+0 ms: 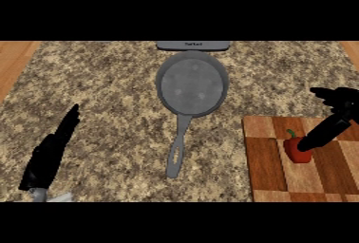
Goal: Pick the bell pepper from the cutting board and place it in the pan
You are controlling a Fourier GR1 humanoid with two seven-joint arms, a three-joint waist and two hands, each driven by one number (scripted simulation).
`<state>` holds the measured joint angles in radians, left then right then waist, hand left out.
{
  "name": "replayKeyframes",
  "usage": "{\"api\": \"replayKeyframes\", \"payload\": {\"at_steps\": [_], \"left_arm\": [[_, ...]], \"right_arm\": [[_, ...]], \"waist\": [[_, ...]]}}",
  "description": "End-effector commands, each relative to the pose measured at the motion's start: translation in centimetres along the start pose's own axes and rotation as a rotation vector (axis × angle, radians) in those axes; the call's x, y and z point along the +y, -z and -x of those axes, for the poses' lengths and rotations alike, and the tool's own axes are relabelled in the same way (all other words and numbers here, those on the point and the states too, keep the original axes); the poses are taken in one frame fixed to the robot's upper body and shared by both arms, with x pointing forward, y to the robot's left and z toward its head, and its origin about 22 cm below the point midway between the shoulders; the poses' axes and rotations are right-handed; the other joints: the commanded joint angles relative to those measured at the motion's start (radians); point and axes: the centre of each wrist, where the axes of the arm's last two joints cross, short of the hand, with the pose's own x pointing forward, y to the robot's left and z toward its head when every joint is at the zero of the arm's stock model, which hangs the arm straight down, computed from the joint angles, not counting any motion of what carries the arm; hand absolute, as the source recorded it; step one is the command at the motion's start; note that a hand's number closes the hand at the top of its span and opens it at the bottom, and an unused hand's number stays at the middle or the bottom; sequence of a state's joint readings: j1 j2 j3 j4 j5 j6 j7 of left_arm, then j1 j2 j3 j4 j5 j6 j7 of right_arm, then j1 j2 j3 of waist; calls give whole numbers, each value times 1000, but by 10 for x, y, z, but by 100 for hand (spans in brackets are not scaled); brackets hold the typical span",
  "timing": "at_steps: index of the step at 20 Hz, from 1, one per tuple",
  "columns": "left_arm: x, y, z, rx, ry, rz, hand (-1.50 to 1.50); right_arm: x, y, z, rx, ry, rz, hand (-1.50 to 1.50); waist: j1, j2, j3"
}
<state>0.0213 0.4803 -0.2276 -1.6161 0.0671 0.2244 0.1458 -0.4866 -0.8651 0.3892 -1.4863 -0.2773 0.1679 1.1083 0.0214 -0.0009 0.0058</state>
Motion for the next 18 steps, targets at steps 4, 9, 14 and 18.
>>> {"api": "replayKeyframes", "payload": {"at_steps": [4, 9, 14, 18], "left_arm": [[-4, -6, 17, 35, -11, -21, 0], [-6, -5, 10, 29, -26, -14, 0], [5, -8, 31, 28, -7, -28, 0], [-13, -6, 24, 42, -14, -30, 0]], "right_arm": [[10, 14, -16, 132, -82, -70, -150], [32, 25, -25, 215, -109, -83, -150], [26, 28, -15, 242, -131, -74, -150], [35, 45, 3, 252, -139, -112, -150]], "waist": [[-12, 2, -7], [-9, 1, -7], [-15, 0, -7], [-19, 1, -6]]}}
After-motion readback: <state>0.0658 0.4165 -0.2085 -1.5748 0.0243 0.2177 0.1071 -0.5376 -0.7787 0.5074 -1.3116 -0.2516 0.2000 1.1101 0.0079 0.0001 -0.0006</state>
